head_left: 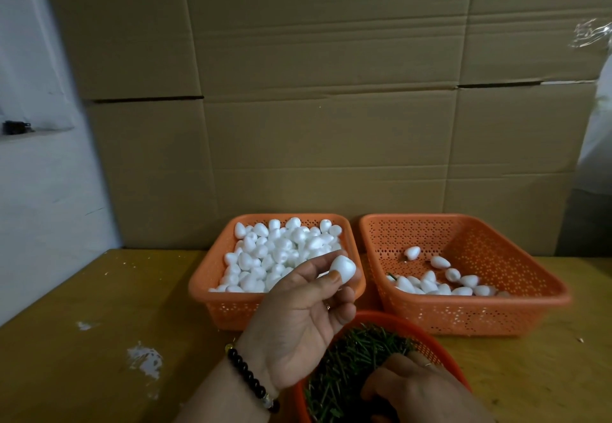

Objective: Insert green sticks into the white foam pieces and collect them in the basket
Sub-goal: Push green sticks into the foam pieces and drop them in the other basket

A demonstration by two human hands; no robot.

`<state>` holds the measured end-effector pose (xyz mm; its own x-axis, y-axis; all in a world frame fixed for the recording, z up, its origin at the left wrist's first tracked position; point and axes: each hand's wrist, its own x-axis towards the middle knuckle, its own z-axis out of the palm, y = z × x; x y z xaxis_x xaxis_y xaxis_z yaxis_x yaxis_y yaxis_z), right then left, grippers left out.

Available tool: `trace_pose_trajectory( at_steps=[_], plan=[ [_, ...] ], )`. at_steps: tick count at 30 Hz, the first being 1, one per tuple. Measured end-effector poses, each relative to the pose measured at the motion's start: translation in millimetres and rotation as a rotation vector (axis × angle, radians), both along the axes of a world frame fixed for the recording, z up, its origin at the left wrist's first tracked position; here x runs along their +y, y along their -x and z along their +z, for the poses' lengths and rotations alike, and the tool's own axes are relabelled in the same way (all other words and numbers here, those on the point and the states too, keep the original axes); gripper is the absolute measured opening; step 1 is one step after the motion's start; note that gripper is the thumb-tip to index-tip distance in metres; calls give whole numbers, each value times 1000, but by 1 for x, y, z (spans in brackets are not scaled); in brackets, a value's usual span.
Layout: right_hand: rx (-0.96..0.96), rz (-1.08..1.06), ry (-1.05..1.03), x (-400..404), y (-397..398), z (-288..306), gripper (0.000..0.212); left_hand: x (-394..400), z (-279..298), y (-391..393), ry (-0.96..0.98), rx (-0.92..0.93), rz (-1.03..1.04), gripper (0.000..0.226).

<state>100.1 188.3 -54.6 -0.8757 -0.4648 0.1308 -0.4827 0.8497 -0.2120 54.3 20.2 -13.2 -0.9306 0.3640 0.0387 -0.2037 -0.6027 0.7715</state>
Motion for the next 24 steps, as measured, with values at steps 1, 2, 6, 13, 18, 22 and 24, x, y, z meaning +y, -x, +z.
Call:
trace_pose_trajectory(
  at_steps=[1, 2, 6, 13, 18, 22, 24],
  plan=[
    [7, -2, 0, 0, 0, 0, 34, 0, 0, -1, -10, -9, -14, 31],
    [14, -1, -4, -1, -1, -1, 33, 1, 1, -1, -20, -18, -25, 29],
    [29, -4, 24, -2, -2, -2, 32, 2, 2, -3, -67, -50, -48, 26],
    [45, -12, 68, -3, -4, -1, 30, 7, 6, -7, -115, -127, -30, 27],
    [130, -28, 44, -5, -3, -2, 28, 11, 7, -9, -127, -195, -8, 25],
    [162, -64, 10, -7, -5, 6, 25, 14, 7, -10, -150, -245, -9, 28],
    [164, 6, 92, -6, -5, 0, 24, 14, 7, -10, -137, -239, -19, 29]
  ],
)
